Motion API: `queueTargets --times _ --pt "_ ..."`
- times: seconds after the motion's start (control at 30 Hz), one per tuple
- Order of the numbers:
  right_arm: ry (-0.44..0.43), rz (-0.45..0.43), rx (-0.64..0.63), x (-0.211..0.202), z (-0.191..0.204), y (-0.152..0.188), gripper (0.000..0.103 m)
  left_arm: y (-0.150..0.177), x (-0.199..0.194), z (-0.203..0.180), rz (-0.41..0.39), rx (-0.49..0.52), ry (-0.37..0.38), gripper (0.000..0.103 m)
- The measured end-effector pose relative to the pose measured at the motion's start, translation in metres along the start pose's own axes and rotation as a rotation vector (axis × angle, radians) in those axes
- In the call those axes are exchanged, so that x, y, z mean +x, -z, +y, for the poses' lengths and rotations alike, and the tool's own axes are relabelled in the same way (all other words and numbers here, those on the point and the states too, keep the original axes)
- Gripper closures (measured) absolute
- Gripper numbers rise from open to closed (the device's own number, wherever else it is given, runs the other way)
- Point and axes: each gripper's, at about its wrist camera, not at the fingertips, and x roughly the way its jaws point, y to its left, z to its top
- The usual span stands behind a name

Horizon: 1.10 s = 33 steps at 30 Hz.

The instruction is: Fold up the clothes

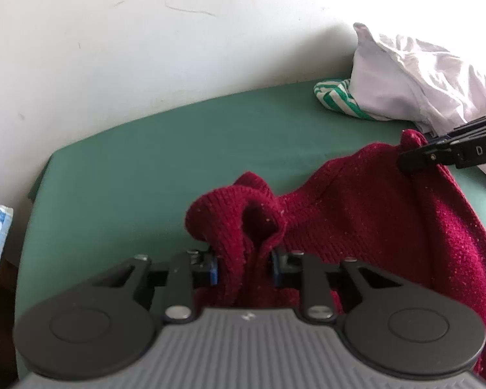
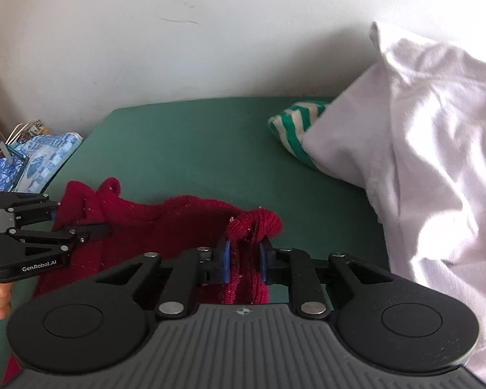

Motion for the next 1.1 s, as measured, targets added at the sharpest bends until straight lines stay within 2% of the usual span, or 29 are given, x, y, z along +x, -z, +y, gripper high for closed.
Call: queueTargets --times 0.27,0.53,0.7,0.9,1.1 --pt "-0.036 -0.042 -0.077 -0.012 0.002 -0.005 0.086 0.0 -0.021 0.016 -0.051 -0.005 0.057 0.078" --pt "-0.075 -0.126 -0.173 -0.033 0.01 -0.001 0.086 0.008 -0.051 0.029 -0.107 -0.023 0.122 0.078" --pt "-0.133 -0.193 -0.242 -0.055 0.015 0.002 0.086 0.016 -0.08 0.025 -0.152 0.033 0.13 0.078" --pt "-0.215 -0.216 -0.367 -0.096 0.024 0.015 0.086 0.045 -0.135 0.015 -0.212 0.111 0.185 0.078" --pt "-0.26 -0.192 -0.407 -0.131 0.032 0.046 0.086 0.085 -0.17 0.002 -0.188 0.155 0.188 0.078"
